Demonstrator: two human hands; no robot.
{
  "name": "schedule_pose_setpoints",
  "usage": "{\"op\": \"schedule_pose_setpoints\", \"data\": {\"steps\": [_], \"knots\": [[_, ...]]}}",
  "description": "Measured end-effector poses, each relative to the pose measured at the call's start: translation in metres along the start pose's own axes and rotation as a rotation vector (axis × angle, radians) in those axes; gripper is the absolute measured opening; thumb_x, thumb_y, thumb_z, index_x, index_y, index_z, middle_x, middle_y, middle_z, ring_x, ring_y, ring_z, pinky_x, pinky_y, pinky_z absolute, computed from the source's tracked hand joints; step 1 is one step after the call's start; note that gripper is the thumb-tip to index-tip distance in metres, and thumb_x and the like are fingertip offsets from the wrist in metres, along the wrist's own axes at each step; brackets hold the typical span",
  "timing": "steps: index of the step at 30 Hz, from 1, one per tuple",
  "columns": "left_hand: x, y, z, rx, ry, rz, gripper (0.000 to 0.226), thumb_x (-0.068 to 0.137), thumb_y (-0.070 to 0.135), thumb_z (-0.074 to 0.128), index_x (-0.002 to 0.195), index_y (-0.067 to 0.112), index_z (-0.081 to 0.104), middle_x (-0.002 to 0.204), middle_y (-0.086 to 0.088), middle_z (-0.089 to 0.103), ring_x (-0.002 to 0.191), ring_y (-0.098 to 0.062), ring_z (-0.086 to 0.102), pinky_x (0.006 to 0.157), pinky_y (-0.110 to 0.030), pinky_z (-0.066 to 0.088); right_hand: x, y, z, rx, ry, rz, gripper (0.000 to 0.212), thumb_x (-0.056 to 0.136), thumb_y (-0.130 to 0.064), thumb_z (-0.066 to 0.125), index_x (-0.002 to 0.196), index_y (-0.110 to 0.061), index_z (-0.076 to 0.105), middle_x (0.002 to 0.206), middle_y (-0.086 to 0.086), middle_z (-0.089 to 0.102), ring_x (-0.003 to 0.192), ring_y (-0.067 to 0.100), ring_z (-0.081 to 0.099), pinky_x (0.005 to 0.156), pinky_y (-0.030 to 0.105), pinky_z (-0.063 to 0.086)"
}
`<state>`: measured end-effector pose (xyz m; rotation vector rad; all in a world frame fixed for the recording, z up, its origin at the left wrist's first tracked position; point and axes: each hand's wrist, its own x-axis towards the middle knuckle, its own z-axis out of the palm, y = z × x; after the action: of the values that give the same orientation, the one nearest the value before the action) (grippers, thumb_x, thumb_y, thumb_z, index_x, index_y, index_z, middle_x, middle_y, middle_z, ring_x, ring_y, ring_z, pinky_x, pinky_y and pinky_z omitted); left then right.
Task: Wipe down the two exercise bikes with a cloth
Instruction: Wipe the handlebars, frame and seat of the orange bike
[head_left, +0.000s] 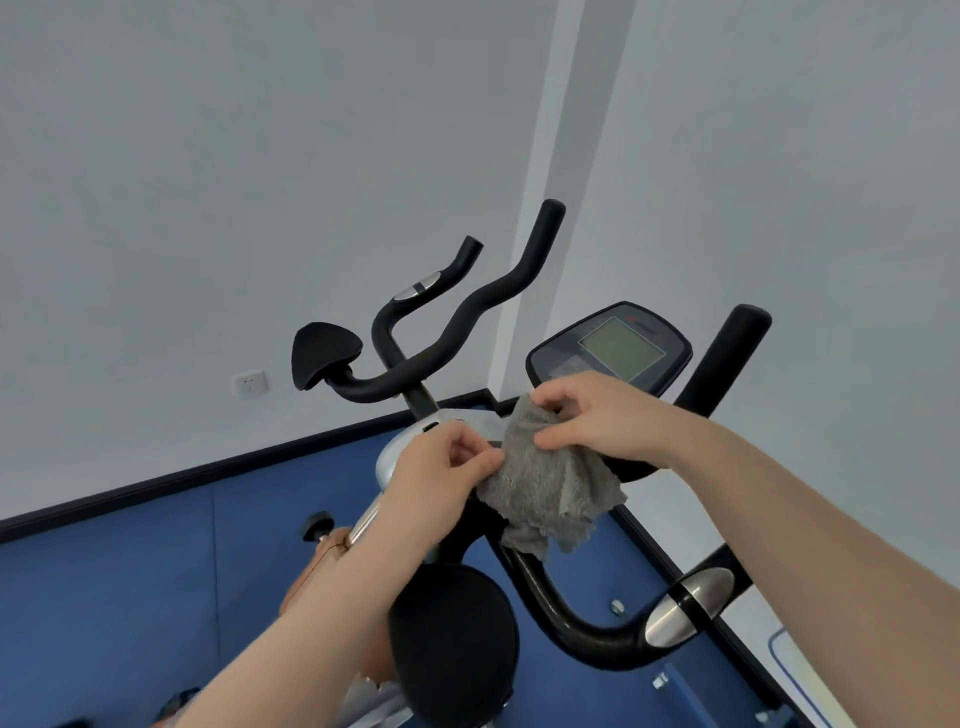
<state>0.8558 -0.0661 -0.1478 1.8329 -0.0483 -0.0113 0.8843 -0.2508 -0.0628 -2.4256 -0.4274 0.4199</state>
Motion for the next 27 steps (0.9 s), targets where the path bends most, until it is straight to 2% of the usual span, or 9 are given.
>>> {"op": "schedule_pose_setpoints", "data": {"steps": [3,6,10,13,16,18,21,24,27], "knots": [[-0.002,0.004,-0.007,-0.029,-0.104,0.007,0.017,0.085,0.03,0.074,0.099,0.022,0.069,0.089,0.005,0.07,0.08,-0.009,0.065,0.069,-0.019,0.049,-0.001,0.003,-0.005,0.131,-0.019,0.011,0.015,0.093,-0.019,0.063,0.107,-0.02,0.068,0.098,-0.007,0.073,0.093,0.01,0.068,0.088,0.03,0.053],[-0.002,0.007,-0.009,0.01,-0.122,-0.008,0.011,0.083,0.02,0.077,0.092,0.016,0.071,0.085,-0.003,0.072,0.083,-0.019,0.068,0.079,-0.029,0.056,0.004,0.005,0.004,0.164,-0.009,0.042,0.013,0.092,-0.019,0.066,0.104,-0.017,0.069,0.099,-0.001,0.073,0.093,0.015,0.07,0.085,0.03,0.056],[-0.003,0.002,-0.007,0.171,-0.064,-0.036,0.008,0.085,0.022,0.075,0.087,0.021,0.067,0.079,0.005,0.066,0.077,-0.011,0.062,0.076,-0.025,0.051,0.004,0.007,0.012,-0.3,0.399,0.056,0.021,0.073,-0.032,0.082,0.081,-0.024,0.065,0.097,-0.01,0.062,0.089,0.01,0.062,0.076,0.035,0.052],[-0.008,-0.003,-0.006,0.162,-0.024,-0.012,0.006,0.09,0.022,0.069,0.093,0.026,0.065,0.083,0.009,0.065,0.08,-0.008,0.06,0.076,-0.022,0.049,-0.005,-0.005,0.025,-0.415,0.674,-0.211,0.015,0.083,-0.032,0.07,0.082,-0.029,0.056,0.095,-0.013,0.058,0.087,0.012,0.059,0.072,0.034,0.051],[-0.016,-0.014,-0.011,0.07,0.083,-0.008,0.015,0.096,0.019,0.058,0.097,0.032,0.065,0.089,0.012,0.068,0.085,-0.003,0.064,0.08,-0.024,0.05,-0.009,-0.007,0.061,-0.528,0.444,-0.201,0.033,0.094,-0.052,0.039,0.122,-0.037,0.05,0.122,-0.013,0.059,0.115,0.012,0.054,0.107,0.046,0.037],[-0.024,-0.023,-0.013,-0.03,0.156,-0.039,0.019,0.098,0.018,0.054,0.096,0.034,0.065,0.09,0.015,0.07,0.087,0.002,0.065,0.078,-0.019,0.05,-0.009,0.003,0.085,-0.746,0.246,-0.062,0.051,0.095,-0.06,0.02,0.134,-0.037,0.044,0.131,-0.01,0.052,0.126,0.016,0.042,0.115,0.046,0.021],[-0.037,-0.031,-0.007,-0.065,0.265,-0.068,0.025,0.097,0.014,0.052,0.093,0.034,0.065,0.088,0.027,0.067,0.084,0.014,0.059,0.066,-0.003,0.043,-0.006,0.014,0.097,-0.875,0.419,-0.111,0.035,0.098,-0.049,0.039,0.109,-0.027,0.064,0.101,-0.005,0.063,0.096,0.02,0.054,0.09,0.036,0.042],[-0.035,-0.034,-0.006,-0.071,0.335,-0.079,0.03,0.096,0.01,0.049,0.09,0.035,0.065,0.092,0.015,0.068,0.084,0.011,0.058,0.068,-0.009,0.042,0.001,0.009,0.113,-0.745,0.685,-0.183,0.022,0.095,-0.031,0.056,0.083,-0.021,0.071,0.078,-0.004,0.066,0.077,0.019,0.058,0.074,0.034,0.046],[-0.033,-0.034,-0.005,-0.077,0.339,-0.082,0.031,0.095,0.008,0.049,0.087,0.034,0.065,0.09,0.013,0.068,0.082,0.008,0.057,0.073,-0.017,0.041,-0.003,0.006,0.115,-0.703,0.53,-0.373,0.028,0.097,-0.034,0.052,0.085,-0.018,0.072,0.084,-0.004,0.069,0.081,0.017,0.062,0.077,0.033,0.049]]}}
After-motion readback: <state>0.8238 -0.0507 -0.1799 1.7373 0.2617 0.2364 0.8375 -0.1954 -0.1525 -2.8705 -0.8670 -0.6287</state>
